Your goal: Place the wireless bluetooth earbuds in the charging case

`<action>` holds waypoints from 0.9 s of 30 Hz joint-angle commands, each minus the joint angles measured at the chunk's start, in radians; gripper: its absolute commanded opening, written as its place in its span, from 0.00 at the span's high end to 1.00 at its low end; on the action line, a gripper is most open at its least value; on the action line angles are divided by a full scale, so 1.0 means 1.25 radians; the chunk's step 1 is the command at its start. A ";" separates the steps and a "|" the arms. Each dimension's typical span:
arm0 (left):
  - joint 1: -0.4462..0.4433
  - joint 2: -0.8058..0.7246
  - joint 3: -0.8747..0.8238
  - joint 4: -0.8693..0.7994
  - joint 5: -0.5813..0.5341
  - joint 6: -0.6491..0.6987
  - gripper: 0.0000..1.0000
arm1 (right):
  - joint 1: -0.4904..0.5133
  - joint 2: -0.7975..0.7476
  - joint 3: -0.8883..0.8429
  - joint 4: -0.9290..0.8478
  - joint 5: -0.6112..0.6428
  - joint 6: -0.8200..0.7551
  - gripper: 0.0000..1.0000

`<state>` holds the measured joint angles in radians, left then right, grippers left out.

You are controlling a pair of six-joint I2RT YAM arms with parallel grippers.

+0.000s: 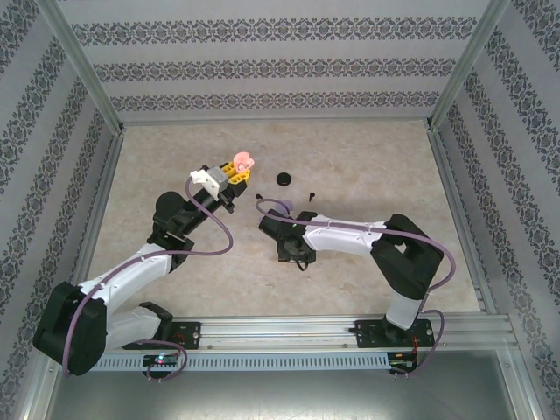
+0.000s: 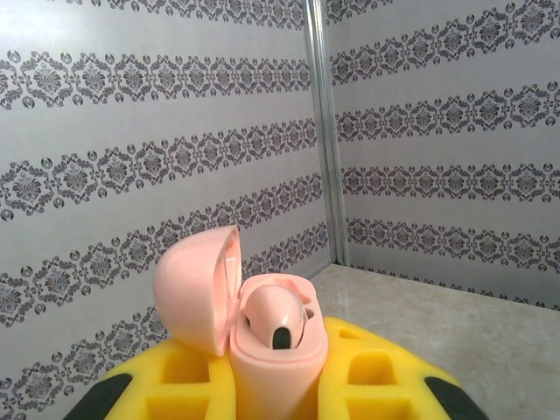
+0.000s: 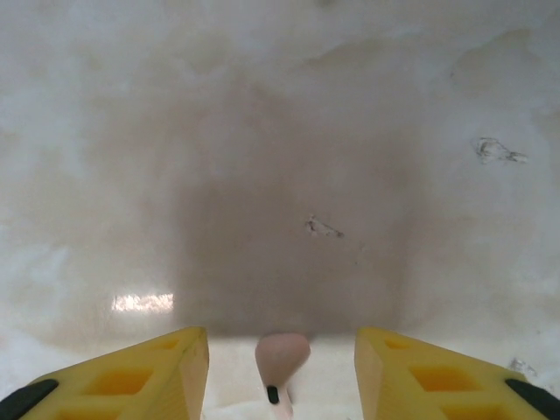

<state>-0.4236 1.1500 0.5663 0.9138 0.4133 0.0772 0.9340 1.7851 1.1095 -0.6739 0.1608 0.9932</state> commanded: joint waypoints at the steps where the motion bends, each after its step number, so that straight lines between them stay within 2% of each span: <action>1: 0.000 -0.020 -0.011 0.052 0.000 -0.008 1.00 | 0.012 0.026 0.027 -0.023 0.027 0.017 0.55; 11: 0.007 -0.023 -0.016 0.052 0.003 -0.007 1.00 | 0.016 0.059 0.029 -0.024 0.023 0.022 0.63; 27: 0.009 -0.026 -0.015 0.046 0.008 -0.013 1.00 | 0.026 0.030 -0.034 -0.003 0.019 0.048 0.65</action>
<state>-0.4232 1.1431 0.5518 0.9215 0.4137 0.0761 0.9535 1.8324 1.1130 -0.6498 0.1822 1.0271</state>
